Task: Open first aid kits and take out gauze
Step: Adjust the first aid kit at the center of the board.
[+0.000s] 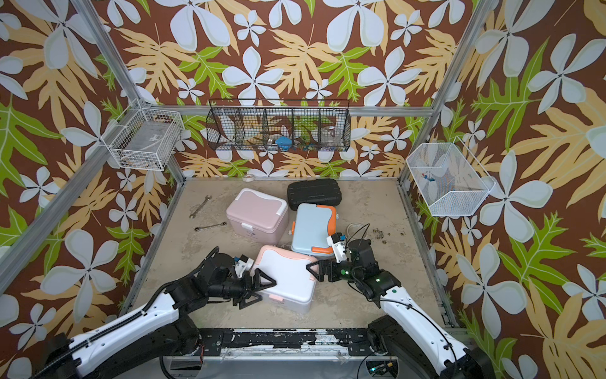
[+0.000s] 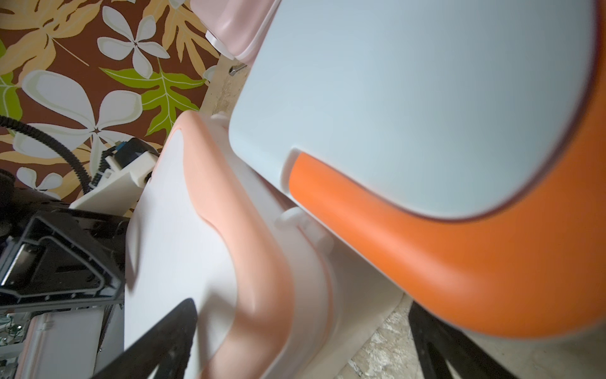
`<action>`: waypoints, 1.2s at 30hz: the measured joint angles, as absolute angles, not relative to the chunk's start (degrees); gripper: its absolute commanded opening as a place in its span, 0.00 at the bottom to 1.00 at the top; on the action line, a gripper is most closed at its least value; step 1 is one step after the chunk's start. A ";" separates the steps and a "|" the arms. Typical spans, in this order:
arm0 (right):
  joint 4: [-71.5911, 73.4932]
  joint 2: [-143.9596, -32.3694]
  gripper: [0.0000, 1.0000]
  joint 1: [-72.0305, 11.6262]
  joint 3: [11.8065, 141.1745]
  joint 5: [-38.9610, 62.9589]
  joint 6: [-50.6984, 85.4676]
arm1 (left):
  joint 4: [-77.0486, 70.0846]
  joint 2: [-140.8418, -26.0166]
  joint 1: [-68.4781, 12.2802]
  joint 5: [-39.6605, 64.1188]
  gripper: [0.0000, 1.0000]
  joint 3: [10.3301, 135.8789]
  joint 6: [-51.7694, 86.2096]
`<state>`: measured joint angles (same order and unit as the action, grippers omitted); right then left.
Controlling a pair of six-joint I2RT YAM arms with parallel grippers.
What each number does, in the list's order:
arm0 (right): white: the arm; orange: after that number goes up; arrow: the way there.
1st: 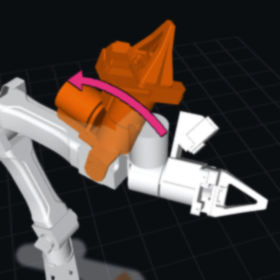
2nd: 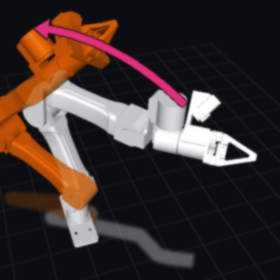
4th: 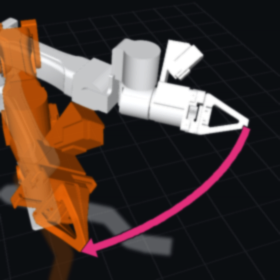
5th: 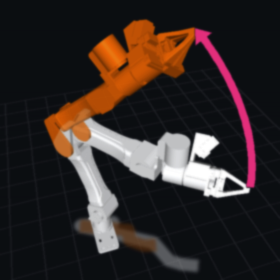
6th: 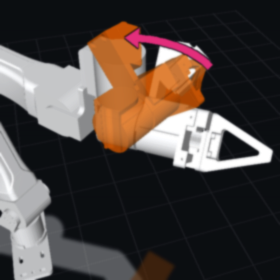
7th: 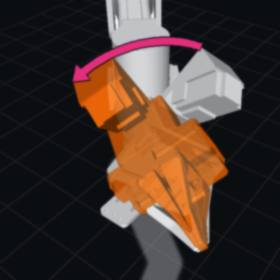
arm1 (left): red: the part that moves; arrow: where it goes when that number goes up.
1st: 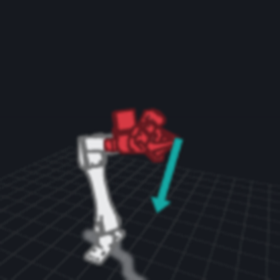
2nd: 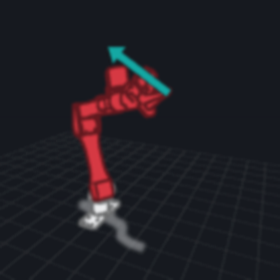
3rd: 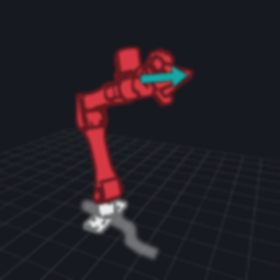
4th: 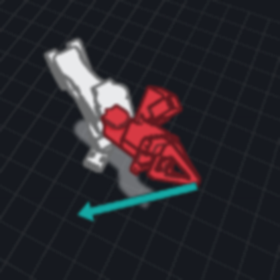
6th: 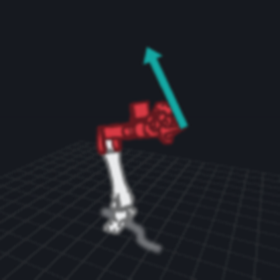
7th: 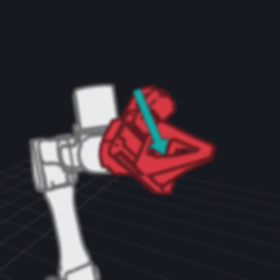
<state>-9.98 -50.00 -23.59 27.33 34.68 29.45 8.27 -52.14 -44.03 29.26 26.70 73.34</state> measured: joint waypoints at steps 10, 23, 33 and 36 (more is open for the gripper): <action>-11.99 -48.16 1.00 -23.66 27.09 34.94 28.36 | 3.14 -68.49 -38.59 25.76 1.00 39.92 64.40; -16.34 -47.77 1.00 -23.66 30.94 29.65 28.42 | 3.73 -86.70 -35.00 24.58 1.00 57.19 52.10; -20.60 -51.48 1.00 -23.62 37.89 22.02 27.49 | 12.16 -77.89 -30.76 17.50 1.00 55.51 45.95; -20.69 -53.17 1.00 -23.64 39.00 21.06 26.74 | 15.16 -76.40 -27.49 15.86 1.00 54.52 44.53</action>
